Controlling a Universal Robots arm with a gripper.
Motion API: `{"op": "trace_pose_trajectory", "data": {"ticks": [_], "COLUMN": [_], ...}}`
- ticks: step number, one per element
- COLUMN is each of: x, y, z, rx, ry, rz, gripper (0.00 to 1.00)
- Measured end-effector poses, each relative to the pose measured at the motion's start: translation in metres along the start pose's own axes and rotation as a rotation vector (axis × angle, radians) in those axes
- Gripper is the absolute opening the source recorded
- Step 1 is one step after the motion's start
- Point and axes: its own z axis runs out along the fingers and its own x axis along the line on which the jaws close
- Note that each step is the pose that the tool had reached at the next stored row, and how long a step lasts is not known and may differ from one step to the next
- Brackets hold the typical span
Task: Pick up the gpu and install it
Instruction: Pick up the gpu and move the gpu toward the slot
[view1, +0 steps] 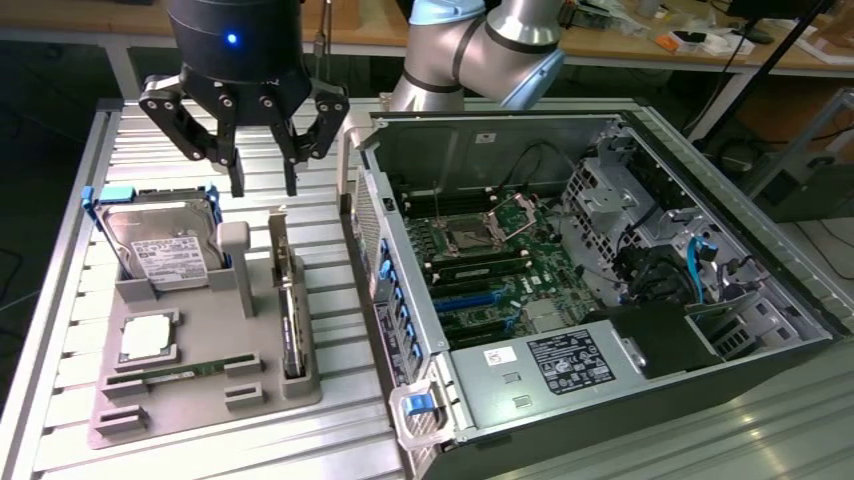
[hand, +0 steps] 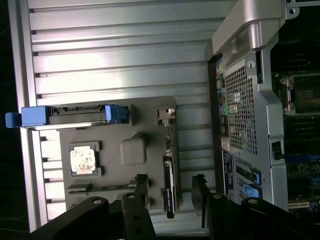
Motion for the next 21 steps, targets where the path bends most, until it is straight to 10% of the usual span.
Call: {"op": "trace_pose_trajectory", "data": {"ticks": [21], "x": [-0.0005], "y": [-0.0074], "z": [0.0026], "rx": [-0.0001], "ry": [-0.0001], "rz": [0.0], "gripper": [0.48]}}
